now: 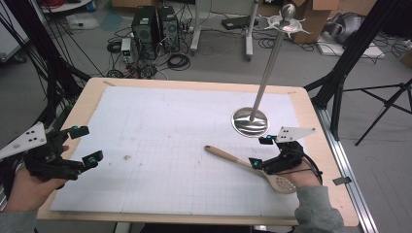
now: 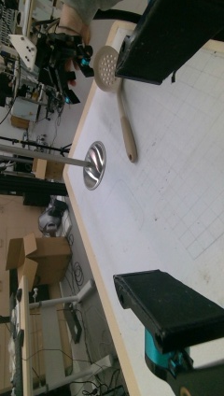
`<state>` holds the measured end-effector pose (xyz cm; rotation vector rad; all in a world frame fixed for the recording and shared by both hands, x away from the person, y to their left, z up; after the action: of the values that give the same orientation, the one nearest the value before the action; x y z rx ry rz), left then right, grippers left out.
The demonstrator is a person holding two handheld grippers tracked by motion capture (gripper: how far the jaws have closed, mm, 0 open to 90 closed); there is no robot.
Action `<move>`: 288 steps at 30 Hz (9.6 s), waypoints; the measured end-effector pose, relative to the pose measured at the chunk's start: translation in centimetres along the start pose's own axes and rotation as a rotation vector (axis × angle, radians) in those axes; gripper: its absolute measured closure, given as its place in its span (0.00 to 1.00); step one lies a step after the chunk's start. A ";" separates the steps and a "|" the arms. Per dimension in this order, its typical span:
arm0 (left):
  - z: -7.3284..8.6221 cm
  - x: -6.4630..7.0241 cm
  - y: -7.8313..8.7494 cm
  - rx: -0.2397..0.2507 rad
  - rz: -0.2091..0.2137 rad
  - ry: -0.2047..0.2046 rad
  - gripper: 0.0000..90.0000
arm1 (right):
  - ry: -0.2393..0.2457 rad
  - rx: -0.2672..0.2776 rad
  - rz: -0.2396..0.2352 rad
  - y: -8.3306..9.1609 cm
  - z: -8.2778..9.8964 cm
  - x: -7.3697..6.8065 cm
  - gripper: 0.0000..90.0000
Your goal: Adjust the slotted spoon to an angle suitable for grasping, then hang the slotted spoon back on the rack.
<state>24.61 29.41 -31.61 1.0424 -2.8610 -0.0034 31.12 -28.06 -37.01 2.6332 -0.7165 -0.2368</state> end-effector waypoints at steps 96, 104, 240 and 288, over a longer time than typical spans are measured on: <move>0.9 0.4 -1.1 -0.040 0.020 0.006 0.04 | 0.070 -0.460 -0.064 -3.5 4.9 1.2 0.74; 0.9 0.4 -1.2 -0.042 0.022 0.008 0.04 | 0.071 -0.462 -0.046 -3.5 4.9 1.2 0.86; 1.4 -0.8 -0.3 -0.010 0.020 0.076 0.04 | -0.029 0.048 0.108 15.8 -7.0 8.0 0.87; 2.1 -1.2 -0.1 -0.022 0.008 0.096 0.04 | -0.079 0.125 0.190 19.7 -8.4 10.5 0.87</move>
<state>25.35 30.02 -33.84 0.9991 -2.7731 0.0151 33.41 -46.20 -21.78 2.6611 -1.0331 -0.2496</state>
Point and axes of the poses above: each handheld gripper's, and its own axes: y roughly backward along the jaws, z roughly out of its underside, x roughly to its right, the point moved 1 cm from there along -y, roughly forward along the jaws, and after that the axes turned 8 degrees about x, right-handed, at the moved point
